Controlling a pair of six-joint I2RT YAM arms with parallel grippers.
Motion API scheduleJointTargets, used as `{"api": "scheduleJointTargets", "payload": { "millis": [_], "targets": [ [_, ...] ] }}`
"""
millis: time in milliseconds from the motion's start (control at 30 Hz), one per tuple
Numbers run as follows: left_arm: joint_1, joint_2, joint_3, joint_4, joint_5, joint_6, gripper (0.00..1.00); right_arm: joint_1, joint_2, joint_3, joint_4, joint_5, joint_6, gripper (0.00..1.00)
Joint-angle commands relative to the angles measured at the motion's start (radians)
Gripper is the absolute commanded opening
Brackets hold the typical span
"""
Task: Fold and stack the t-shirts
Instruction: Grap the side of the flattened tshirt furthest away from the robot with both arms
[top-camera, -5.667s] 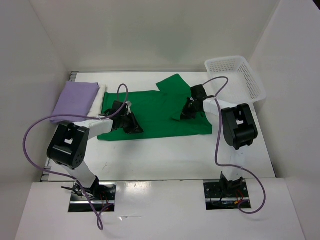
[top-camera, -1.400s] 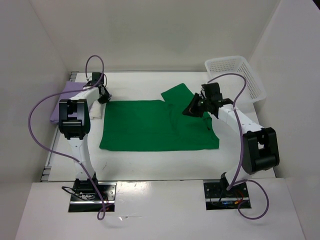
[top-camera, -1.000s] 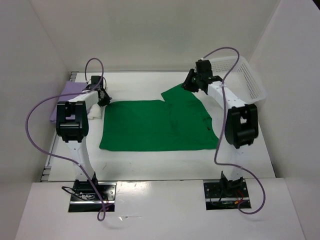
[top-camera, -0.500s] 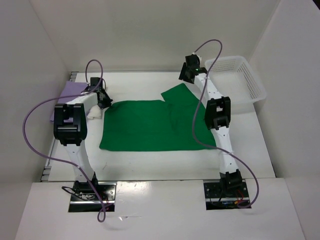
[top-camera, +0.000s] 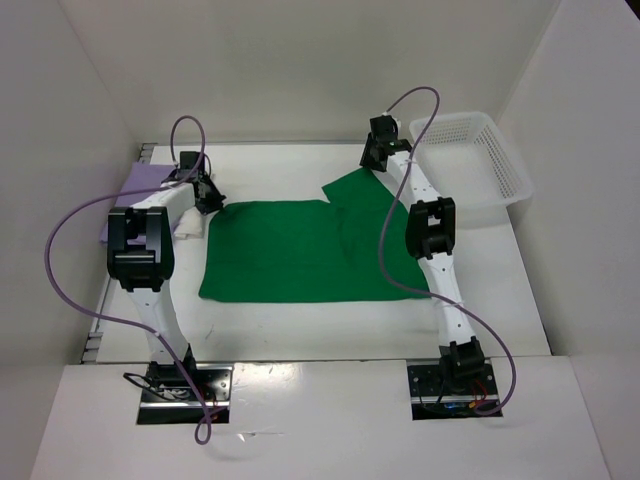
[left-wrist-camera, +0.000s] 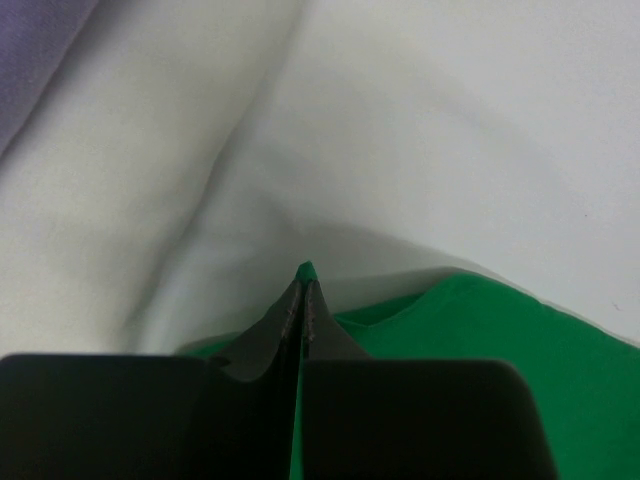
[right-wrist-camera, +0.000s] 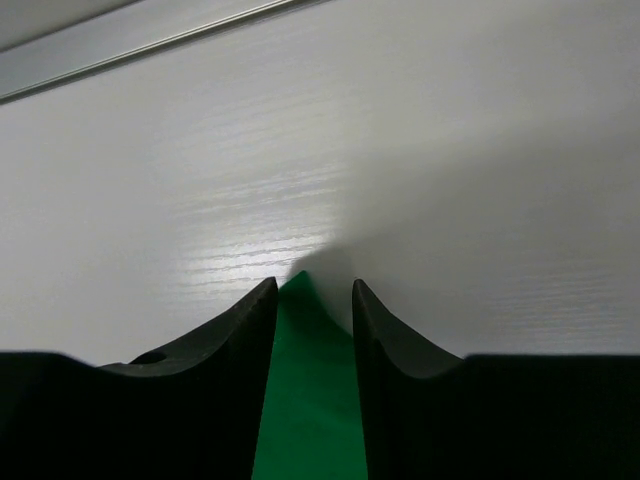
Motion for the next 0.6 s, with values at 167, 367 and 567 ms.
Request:
{"api": "scheduleJointTargets", "payload": {
  "millis": [167,367,567],
  "targets": [
    [0.001,0.004,0.043,0.014,0.015,0.002,0.00,0.004,0.020,0.037,-0.045,-0.033,0.004,0.31],
    [0.001,0.014,0.052,0.014,0.024,0.002,0.00,0.004,-0.006,0.082,-0.064,-0.024,0.032,0.00],
    [0.001,-0.029,0.029,0.014,0.015,0.014,0.00,0.004,-0.156,0.059,-0.110,-0.055,0.041,0.00]
  ]
}}
